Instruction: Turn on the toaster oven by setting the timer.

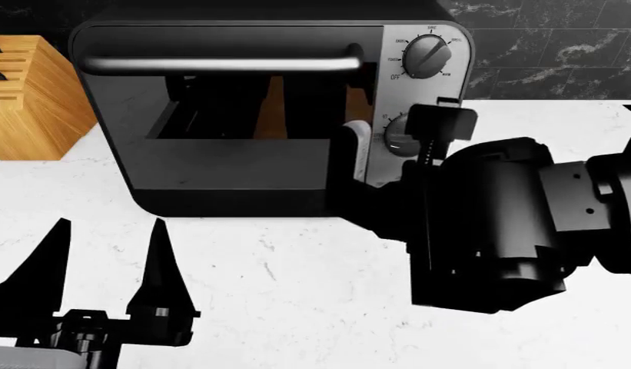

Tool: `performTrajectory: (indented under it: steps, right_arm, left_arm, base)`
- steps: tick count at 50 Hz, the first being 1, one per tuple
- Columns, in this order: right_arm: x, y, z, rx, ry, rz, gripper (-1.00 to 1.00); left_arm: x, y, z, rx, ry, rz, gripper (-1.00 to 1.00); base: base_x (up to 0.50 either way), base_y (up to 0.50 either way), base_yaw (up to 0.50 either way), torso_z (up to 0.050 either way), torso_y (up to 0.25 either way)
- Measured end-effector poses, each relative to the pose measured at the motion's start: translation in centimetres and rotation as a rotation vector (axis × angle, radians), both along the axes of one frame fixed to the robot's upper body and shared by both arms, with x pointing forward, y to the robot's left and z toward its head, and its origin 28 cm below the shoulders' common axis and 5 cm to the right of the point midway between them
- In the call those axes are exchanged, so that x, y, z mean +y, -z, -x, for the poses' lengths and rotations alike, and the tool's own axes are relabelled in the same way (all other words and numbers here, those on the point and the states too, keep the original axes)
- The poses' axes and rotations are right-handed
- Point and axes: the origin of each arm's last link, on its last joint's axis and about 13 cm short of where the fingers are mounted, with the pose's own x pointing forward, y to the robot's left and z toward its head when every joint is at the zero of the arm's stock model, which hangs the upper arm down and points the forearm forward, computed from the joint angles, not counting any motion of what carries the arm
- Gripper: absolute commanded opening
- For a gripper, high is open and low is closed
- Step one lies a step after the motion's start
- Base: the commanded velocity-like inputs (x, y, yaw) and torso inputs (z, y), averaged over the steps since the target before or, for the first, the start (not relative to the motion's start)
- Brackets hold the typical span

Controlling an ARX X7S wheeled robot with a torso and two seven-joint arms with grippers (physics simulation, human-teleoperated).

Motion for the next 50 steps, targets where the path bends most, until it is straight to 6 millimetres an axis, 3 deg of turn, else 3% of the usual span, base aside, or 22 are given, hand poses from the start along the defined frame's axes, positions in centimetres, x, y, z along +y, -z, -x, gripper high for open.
performTrajectory:
  steps: [13,14,50]
  right_arm:
    - [-0.16,-0.02,-0.19,-0.009,0.002,0.007,1.00]
    - [-0.18,-0.02,-0.21,-0.010,0.002,0.008,-1.00]
    - [-0.43,-0.05,-0.41,-0.037,-0.006,-0.002,-1.00]
  left_arm:
    - [-0.01,0.03,-0.06,-0.001,0.000,-0.001,1.00]
    - [-0.01,0.03,-0.06,-0.001,0.000,-0.001,1.00]
    - [0.08,0.04,-0.23,-0.002,-0.004,0.001,1.00]
  base:
    - [0.00,0.00,0.00,0.000,0.000]
    - [0.00,0.00,0.00,0.000,0.000]
    - [0.00,0.00,0.00,0.000,0.000]
